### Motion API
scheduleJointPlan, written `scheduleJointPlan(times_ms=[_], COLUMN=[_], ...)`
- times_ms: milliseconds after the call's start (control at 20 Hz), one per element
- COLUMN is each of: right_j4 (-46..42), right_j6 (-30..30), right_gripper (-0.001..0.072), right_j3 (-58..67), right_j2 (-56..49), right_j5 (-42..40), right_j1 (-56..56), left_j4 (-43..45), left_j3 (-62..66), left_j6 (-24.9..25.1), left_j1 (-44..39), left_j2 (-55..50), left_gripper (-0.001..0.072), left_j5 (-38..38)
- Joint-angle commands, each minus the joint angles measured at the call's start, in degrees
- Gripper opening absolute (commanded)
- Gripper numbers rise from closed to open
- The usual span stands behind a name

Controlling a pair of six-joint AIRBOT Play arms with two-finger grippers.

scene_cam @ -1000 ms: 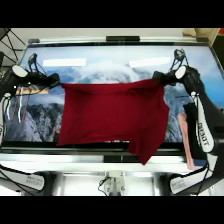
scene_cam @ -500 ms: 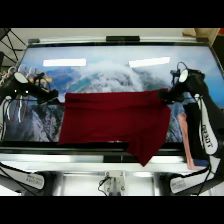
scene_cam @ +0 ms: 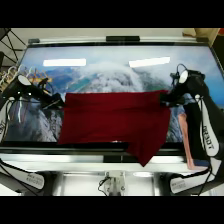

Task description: Fold the shirts.

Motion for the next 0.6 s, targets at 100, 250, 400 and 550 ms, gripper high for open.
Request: scheduleJointPlan(times_ms=[100,250,400,550], right_j4=[-7.52,-2.4,-1.97,-1.73], right_j6=[-5.64,-5.81,-6.75,-6.88], right_gripper=[0.0511,0.0511,0.0511,0.0511], right_j3=[0.57,-6.8,-13.05,-14.45], right_j2=[8.76,16.41,21.86,23.93], right_j5=[12.55,12.11,11.39,11.45], right_j1=[-3.58,-9.7,-12.61,-13.11], left_j4=[3.37,4.9,4.74,4.46], left_j3=[-0.15,-16.83,-35.76,-46.4], left_j6=[0.02,0.24,1.73,1.99], left_j1=[6.19,9.42,9.33,9.35], left_j2=[6.67,17.57,27.06,30.36], left_gripper=[0.047,0.047,0.0471,0.0471], left_j5=[-14.08,-11.52,-4.5,1.55])
